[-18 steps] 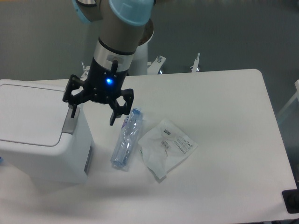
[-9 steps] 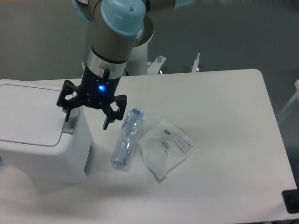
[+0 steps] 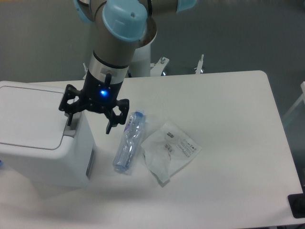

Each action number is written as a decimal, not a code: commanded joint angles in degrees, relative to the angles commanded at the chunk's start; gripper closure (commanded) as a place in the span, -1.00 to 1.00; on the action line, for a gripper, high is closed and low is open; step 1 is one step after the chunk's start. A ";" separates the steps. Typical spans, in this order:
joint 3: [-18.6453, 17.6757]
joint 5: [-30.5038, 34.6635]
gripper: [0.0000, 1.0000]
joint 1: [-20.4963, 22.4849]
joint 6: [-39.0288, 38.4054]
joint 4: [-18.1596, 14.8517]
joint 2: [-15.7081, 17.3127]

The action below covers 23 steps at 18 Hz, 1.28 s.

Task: Open the trash can
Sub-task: 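Lower the gripper onto the grey lid handle and push against it, then press the lid handle so the trash can lid flips open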

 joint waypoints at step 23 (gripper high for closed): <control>-1.32 1.05 -1.00 0.00 -0.09 0.44 0.44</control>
